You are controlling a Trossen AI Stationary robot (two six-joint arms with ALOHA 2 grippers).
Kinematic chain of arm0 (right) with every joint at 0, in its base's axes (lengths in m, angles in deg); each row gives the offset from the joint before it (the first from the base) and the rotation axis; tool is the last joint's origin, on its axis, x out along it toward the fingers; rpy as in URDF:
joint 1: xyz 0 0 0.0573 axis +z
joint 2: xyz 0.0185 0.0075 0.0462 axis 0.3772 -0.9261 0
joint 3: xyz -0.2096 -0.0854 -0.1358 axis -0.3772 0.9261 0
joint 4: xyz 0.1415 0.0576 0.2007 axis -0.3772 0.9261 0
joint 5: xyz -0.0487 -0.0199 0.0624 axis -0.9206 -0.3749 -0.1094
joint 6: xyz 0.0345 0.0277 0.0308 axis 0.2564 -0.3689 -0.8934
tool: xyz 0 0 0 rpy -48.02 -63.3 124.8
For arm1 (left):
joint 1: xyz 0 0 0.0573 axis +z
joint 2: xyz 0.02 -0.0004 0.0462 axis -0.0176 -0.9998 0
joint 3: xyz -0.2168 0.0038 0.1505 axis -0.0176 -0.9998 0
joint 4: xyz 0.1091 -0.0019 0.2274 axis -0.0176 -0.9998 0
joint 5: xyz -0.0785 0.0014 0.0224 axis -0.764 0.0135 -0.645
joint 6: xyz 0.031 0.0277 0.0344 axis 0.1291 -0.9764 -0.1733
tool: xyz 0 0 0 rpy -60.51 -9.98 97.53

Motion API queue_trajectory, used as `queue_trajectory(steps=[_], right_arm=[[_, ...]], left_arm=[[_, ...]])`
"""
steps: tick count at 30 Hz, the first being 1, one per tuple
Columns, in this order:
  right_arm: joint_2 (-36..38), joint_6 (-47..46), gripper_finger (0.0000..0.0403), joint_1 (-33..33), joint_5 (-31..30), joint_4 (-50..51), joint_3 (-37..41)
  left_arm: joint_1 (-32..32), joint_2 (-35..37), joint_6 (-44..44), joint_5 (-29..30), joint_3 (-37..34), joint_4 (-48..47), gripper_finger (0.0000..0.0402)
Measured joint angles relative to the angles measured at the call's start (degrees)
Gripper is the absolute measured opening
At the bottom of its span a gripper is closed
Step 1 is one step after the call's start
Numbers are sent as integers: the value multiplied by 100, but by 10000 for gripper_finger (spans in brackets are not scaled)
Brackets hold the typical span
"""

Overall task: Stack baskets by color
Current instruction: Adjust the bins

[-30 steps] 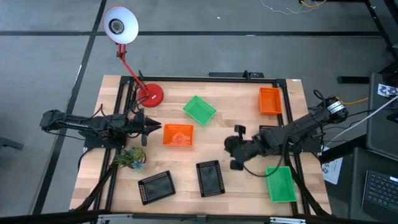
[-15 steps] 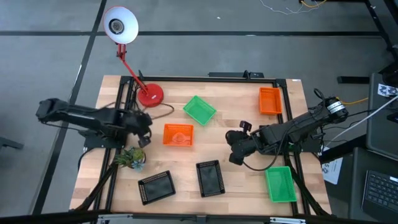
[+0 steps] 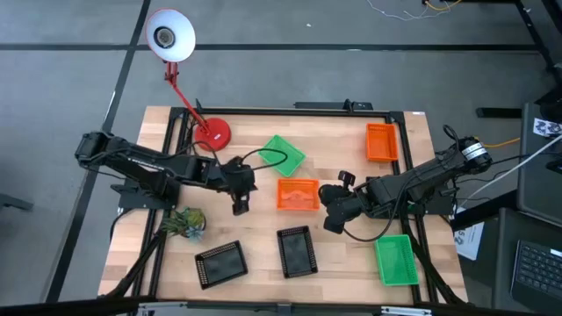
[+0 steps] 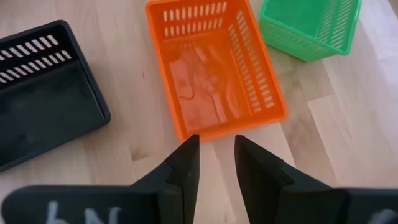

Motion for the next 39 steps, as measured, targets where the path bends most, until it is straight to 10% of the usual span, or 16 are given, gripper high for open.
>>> queue_trajectory(steps=[7, 13, 26, 39], right_arm=[[0, 1, 100, 50, 61, 21, 2], [0, 38, 100, 50, -42, 34, 2], [0, -133, 100, -46, -367, -56, 2], [0, -452, 100, -46, -433, -712, 2]], left_arm=[[-312, 0, 1806, -702, 637, -2331, 0], [-1431, 2, 2949, -1639, 701, -2408, 0], [-4563, -430, 6427, -1336, 701, -2367, 0], [-5447, -2310, 7589, -1862, 1470, -2623, 0]])
